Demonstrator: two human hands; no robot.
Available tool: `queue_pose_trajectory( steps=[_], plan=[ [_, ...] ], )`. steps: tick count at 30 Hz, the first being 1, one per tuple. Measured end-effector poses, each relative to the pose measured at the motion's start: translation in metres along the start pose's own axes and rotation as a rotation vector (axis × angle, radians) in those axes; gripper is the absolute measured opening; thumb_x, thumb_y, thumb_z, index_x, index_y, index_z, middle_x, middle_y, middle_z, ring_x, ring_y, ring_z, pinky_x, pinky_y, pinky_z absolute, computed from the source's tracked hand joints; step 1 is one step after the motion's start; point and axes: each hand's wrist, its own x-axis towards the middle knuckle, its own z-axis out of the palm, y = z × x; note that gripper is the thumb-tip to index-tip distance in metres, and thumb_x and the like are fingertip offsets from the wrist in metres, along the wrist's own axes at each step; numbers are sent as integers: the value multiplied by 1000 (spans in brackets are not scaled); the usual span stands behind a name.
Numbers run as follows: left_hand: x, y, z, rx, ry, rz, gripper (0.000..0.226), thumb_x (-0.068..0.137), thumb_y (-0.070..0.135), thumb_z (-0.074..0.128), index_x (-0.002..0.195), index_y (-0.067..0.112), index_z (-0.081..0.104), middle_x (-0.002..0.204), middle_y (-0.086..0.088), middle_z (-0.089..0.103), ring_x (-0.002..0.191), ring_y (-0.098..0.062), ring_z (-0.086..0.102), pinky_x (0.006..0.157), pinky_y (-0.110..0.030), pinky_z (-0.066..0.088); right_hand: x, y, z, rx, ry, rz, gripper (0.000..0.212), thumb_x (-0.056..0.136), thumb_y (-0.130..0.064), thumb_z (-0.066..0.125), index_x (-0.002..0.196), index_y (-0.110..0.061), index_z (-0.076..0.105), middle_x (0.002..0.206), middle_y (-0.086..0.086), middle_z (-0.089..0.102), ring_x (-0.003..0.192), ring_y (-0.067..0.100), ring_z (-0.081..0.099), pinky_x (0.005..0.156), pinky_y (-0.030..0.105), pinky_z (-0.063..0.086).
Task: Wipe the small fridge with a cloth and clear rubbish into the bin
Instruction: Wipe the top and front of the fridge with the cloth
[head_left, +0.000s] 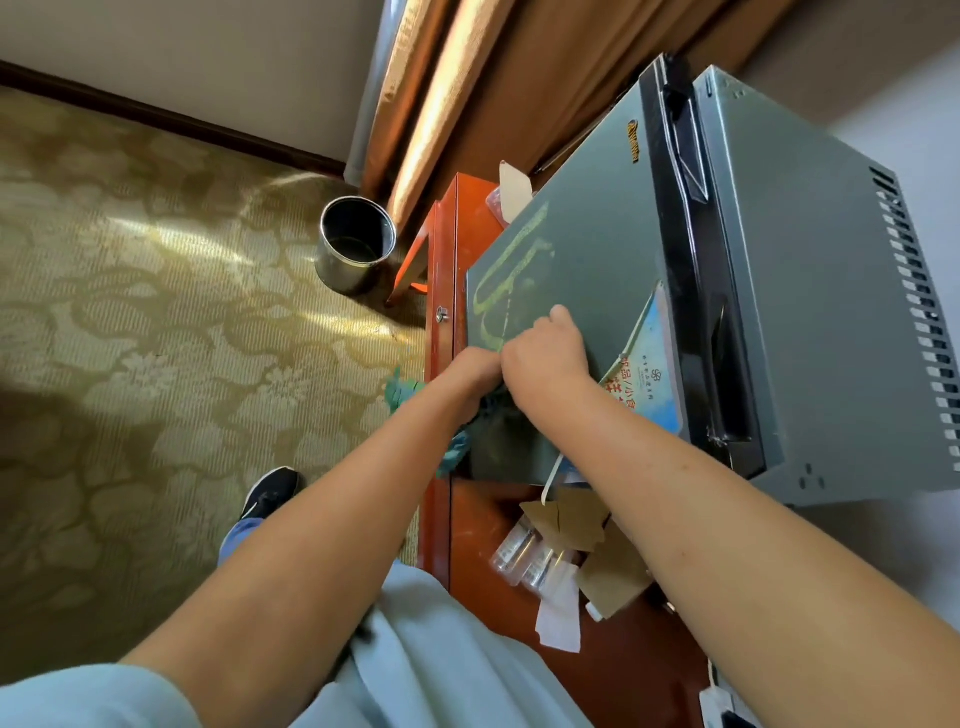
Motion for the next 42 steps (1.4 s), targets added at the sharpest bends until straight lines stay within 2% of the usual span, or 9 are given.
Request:
queue_pose_trajectory(
  steps=[8, 14, 18, 22, 24, 28, 34, 39, 42],
  plan=[
    [7, 72, -7, -157, 62, 295, 19, 92, 11, 62, 107, 9, 73, 104, -5, 70, 86, -14, 61, 69, -27, 48, 12, 44, -26, -108, 222, 200, 33, 94, -38, 56, 123, -24, 65, 109, 1, 65, 105, 24, 56, 92, 39, 35],
    [37, 9, -2, 30, 88, 88, 30, 90, 19, 60, 110, -2, 69, 101, -16, 70, 93, -27, 63, 78, -37, 51, 13, 1, 5, -26, 77, 64, 33, 95, -40, 56, 124, -26, 64, 117, -3, 65, 113, 22, 53, 97, 37, 31],
    [44, 23, -12, -39, 65, 73, 10, 89, 22, 66, 87, 13, 68, 103, -9, 71, 99, -28, 69, 83, -39, 60, 16, 6, -3, -8, 89, 90, 31, 97, -36, 53, 124, -26, 63, 115, -1, 63, 110, 23, 50, 96, 38, 30],
    [42, 87, -19, -149, 51, 259, 28, 85, 17, 71, 58, 17, 61, 67, -10, 61, 67, -19, 56, 62, -30, 44, 29, 43, -30, 12, 236, 222, 35, 100, -23, 40, 127, -24, 63, 115, 1, 59, 109, 24, 48, 92, 40, 31],
    [39, 113, -20, -145, 49, 328, 20, 80, 26, 70, 64, 15, 65, 72, -19, 64, 70, -23, 60, 67, -36, 47, 34, 60, -39, 22, 291, 298, 34, 99, -20, 40, 124, -24, 63, 112, 0, 58, 107, 24, 48, 91, 39, 32],
    [53, 115, -22, -4, 66, 285, 22, 76, 36, 64, 66, 17, 58, 67, -9, 57, 67, -20, 53, 64, -34, 42, 45, 49, -35, 90, 238, 322, 30, 101, -20, 40, 122, -19, 61, 109, 2, 58, 102, 23, 51, 88, 38, 34],
    [75, 82, -34, 208, -13, 91, 15, 84, 21, 66, 73, 11, 64, 72, -8, 61, 69, -23, 57, 61, -30, 41, 57, 8, -15, 343, 17, 263, 33, 101, -10, 43, 130, -13, 58, 125, 7, 55, 114, 26, 53, 81, 34, 46],
    [78, 126, -38, 77, -9, 188, 30, 83, 21, 68, 97, -4, 73, 84, -12, 67, 77, -21, 58, 67, -32, 43, 66, 45, -41, 315, 172, 370, 29, 101, -13, 43, 126, -11, 59, 117, 7, 56, 105, 25, 56, 73, 33, 45],
    [83, 136, -40, 58, 14, 270, 28, 81, 28, 68, 81, 0, 71, 74, -12, 62, 68, -18, 52, 65, -34, 43, 77, 52, -43, 347, 214, 418, 29, 101, -11, 44, 127, -9, 56, 117, 8, 55, 102, 24, 57, 71, 33, 49]
  ],
)
